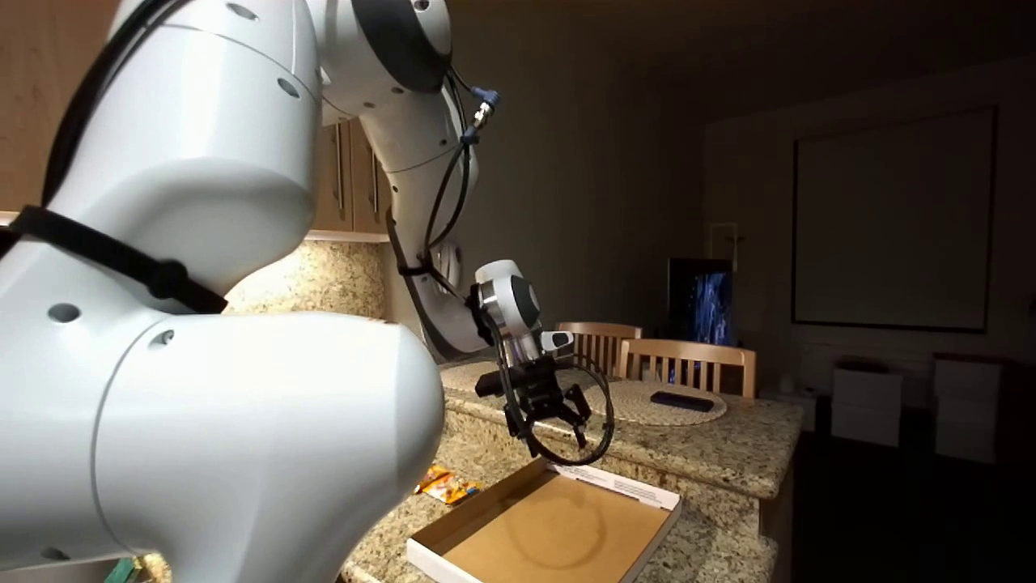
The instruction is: Remove the two orange sachets from the box and place them on the countertop
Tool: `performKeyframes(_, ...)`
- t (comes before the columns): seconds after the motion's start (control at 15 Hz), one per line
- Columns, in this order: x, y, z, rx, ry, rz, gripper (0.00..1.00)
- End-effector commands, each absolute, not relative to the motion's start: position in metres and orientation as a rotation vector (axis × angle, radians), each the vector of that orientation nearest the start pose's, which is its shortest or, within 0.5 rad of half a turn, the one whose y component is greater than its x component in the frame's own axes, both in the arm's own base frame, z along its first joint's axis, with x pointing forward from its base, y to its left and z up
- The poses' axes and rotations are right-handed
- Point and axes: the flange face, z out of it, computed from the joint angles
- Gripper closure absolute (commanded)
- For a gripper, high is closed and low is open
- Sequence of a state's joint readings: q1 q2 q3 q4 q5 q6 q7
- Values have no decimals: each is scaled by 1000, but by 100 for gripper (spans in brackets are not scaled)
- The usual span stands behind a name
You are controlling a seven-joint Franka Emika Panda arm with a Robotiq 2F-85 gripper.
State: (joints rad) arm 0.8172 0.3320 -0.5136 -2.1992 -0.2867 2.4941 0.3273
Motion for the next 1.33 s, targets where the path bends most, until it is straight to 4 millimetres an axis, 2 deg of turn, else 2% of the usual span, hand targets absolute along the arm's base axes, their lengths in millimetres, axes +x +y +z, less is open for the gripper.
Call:
performKeyframes(0.0, 501, 134, 283, -3385, -432, 150, 0)
performKeyframes(0.2, 486, 107, 302, -3289, -472, 275, 0)
performKeyframes(0.33, 479, 92, 307, -3234, -461, 315, 0)
performKeyframes(0.6, 467, 70, 307, -3159, -435, 342, 0)
performKeyframes(0.73, 468, 61, 296, -3091, -459, 410, 0)
performKeyframes(0.8, 476, 70, 300, -3164, -417, 360, 0)
performKeyframes(1.27, 477, 71, 298, -3155, -430, 367, 0)
